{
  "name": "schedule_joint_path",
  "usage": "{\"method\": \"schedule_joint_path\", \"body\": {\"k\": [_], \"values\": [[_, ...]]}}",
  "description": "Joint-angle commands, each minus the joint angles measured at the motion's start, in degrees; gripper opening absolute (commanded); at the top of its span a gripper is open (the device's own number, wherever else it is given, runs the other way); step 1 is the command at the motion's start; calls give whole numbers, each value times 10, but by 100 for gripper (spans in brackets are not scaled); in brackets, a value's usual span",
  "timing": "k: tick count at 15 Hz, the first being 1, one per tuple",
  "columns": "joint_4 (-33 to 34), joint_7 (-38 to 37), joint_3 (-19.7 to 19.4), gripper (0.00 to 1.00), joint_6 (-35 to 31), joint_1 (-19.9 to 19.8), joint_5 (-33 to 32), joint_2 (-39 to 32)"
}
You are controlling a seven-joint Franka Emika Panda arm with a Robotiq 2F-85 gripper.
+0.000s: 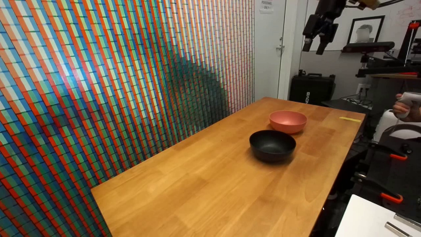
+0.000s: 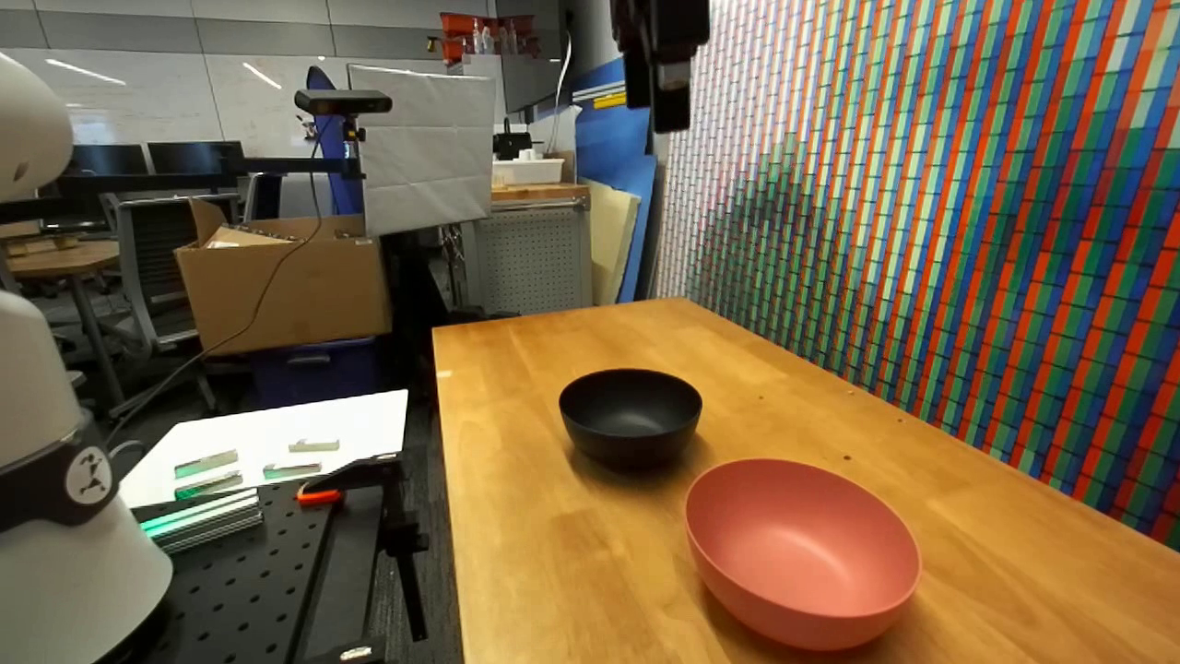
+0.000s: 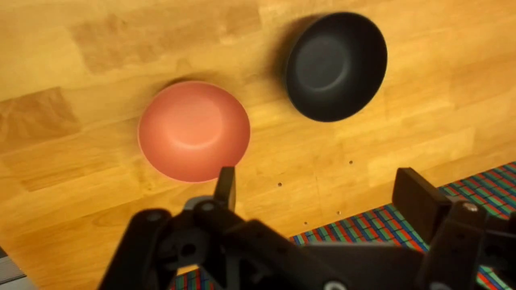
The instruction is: Put the black bowl in the pink bowl
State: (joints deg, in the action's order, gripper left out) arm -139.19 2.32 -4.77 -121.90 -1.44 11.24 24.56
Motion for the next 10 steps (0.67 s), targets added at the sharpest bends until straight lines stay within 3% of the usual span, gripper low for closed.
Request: {"method": "schedule_joint_path", "body": {"k": [1, 6, 10], "values": [[-11, -61, 53, 100, -106, 12, -15, -81], [-54, -155, 109, 100, -217, 14, -123, -179], [-64, -256, 105, 100, -270, 13, -252, -257]]}}
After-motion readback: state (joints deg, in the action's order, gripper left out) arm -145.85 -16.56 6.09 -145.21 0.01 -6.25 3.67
